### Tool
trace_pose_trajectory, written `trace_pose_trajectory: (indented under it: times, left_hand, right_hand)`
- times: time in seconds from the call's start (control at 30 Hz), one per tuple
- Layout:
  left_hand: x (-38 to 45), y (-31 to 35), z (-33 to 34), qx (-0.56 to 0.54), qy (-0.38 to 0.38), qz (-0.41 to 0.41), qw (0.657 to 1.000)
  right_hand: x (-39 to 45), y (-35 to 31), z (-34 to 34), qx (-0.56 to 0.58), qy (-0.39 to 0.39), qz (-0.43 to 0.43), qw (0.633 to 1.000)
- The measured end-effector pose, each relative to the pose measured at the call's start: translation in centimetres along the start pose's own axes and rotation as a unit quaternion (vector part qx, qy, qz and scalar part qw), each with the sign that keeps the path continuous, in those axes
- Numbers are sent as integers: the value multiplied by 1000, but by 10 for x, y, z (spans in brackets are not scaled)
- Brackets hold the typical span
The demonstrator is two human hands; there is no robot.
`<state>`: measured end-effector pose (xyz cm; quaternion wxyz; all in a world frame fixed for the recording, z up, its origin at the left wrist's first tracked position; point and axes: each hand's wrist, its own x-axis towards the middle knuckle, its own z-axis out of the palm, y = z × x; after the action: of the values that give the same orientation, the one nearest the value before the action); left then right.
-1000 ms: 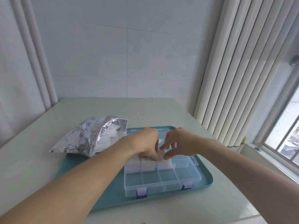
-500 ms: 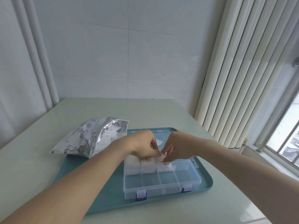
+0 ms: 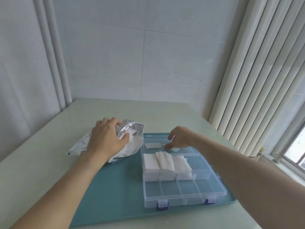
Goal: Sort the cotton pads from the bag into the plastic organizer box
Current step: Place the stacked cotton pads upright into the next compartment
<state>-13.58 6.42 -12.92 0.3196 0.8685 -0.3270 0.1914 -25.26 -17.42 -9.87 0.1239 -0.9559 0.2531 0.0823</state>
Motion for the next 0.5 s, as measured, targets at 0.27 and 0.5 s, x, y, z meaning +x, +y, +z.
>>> trace_pose_trajectory:
  times: [0.27,0.5]
  left_hand:
    - [-1,-20,5,-80,-29,-23,996]
    - [2,-29,2,-95,-3,-76,993]
  right_hand:
    - [24,-4,0,114,-19,3,993]
    - [35,-32,2,176,-66,-110,976]
